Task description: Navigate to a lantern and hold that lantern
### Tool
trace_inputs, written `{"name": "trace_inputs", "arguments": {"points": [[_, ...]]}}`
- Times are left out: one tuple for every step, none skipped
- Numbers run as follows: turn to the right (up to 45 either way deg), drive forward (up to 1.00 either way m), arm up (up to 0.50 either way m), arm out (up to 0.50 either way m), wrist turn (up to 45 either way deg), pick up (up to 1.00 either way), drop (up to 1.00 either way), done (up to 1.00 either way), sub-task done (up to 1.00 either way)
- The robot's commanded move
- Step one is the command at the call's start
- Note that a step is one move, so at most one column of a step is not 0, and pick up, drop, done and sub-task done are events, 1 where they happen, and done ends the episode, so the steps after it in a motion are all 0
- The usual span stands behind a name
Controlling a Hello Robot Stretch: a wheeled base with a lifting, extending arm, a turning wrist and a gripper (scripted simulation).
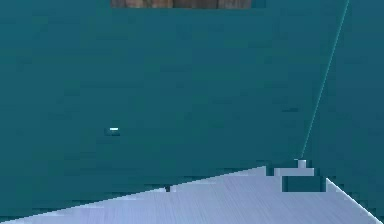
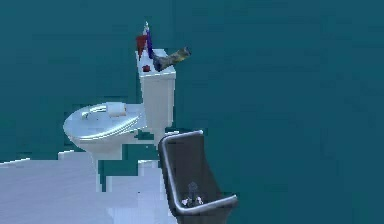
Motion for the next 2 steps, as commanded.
{"name": "trace_inputs", "arguments": {"points": [[0.0, 0.0, 0.1, 0.0, 0.0, 0.0, 0.0, 0.0, 0.0], [0.0, 0.0, 0.0, 0.0, 0.0, 0.0, 0.0, 1.0, 0.0]]}}
